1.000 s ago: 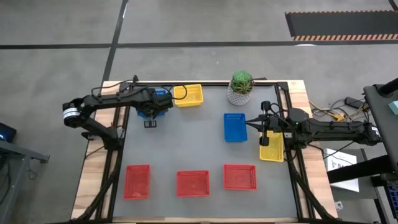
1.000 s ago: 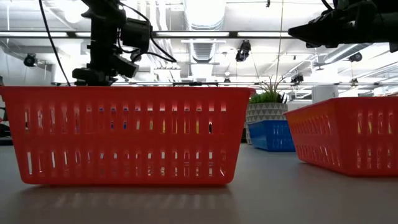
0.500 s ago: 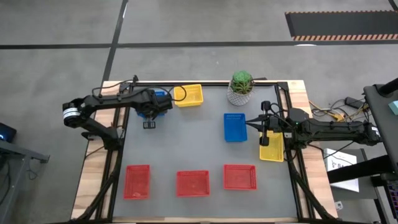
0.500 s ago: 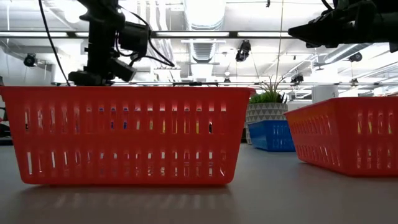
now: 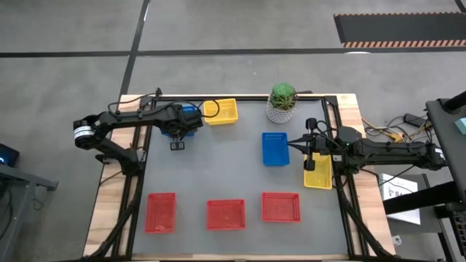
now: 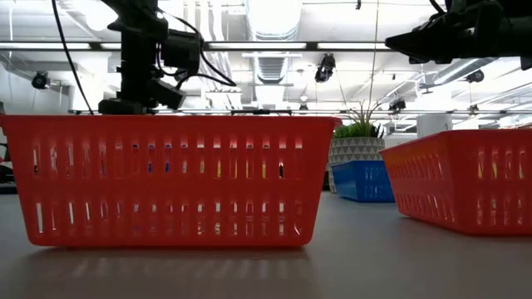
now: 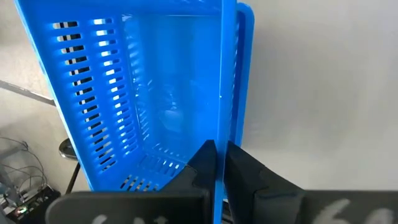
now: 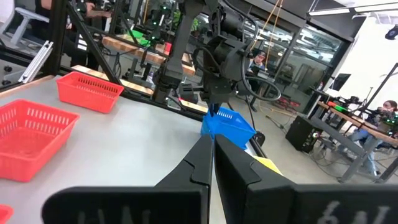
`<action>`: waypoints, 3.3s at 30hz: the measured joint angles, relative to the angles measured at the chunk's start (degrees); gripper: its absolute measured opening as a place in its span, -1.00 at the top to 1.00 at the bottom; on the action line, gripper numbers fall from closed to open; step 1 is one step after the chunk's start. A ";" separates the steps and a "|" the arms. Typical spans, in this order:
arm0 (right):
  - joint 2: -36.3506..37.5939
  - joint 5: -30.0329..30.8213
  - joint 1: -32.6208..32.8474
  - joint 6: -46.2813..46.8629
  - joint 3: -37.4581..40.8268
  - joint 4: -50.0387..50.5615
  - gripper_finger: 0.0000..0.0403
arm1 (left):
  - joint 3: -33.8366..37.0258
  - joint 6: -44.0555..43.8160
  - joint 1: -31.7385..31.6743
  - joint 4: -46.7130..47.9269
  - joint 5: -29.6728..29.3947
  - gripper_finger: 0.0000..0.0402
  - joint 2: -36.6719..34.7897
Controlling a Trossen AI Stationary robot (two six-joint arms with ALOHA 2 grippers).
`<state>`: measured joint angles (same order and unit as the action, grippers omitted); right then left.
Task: Stack baskets by color
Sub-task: Stack the bottom blue basket on top of the top blue basket, then stack the right red basket on top of the middle red basket
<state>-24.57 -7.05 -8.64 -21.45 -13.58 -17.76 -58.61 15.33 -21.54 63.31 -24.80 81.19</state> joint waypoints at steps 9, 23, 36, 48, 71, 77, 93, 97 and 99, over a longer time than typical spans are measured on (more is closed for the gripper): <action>-0.01 0.04 0.00 0.02 0.00 0.37 0.96 | 0.00 -0.02 -0.22 0.02 0.01 0.96 0.00; 0.00 0.09 0.00 0.00 0.00 0.39 0.96 | -0.09 -0.16 -0.22 0.28 0.04 0.68 0.00; -1.62 0.56 0.00 1.03 -0.02 0.93 0.96 | -1.29 -17.25 10.67 -9.38 12.56 0.68 -7.48; -7.09 0.68 1.26 7.27 -0.02 -3.39 0.96 | 6.32 -11.92 23.05 -43.71 12.22 0.68 -10.64; -17.42 3.61 14.23 21.82 -14.67 7.06 0.96 | 15.19 13.59 23.28 -75.22 9.40 0.68 -10.45; -23.02 4.91 17.32 32.08 -23.87 24.87 0.96 | 16.76 11.32 23.30 -75.19 9.42 0.68 -10.78; -40.59 10.03 30.77 51.02 -42.36 56.48 0.96 | 17.00 9.01 23.47 -74.86 9.46 0.68 -11.02; -45.88 10.27 32.88 53.15 -47.80 61.67 0.96 | 16.51 9.01 23.46 -74.89 9.49 0.68 -11.05; -48.66 10.29 33.78 53.44 -50.71 64.02 0.96 | 16.41 9.01 23.45 -75.00 9.49 0.68 -11.08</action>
<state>-73.22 3.25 25.14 31.99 -64.29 46.26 -42.19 24.34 1.91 -11.70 -15.31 70.11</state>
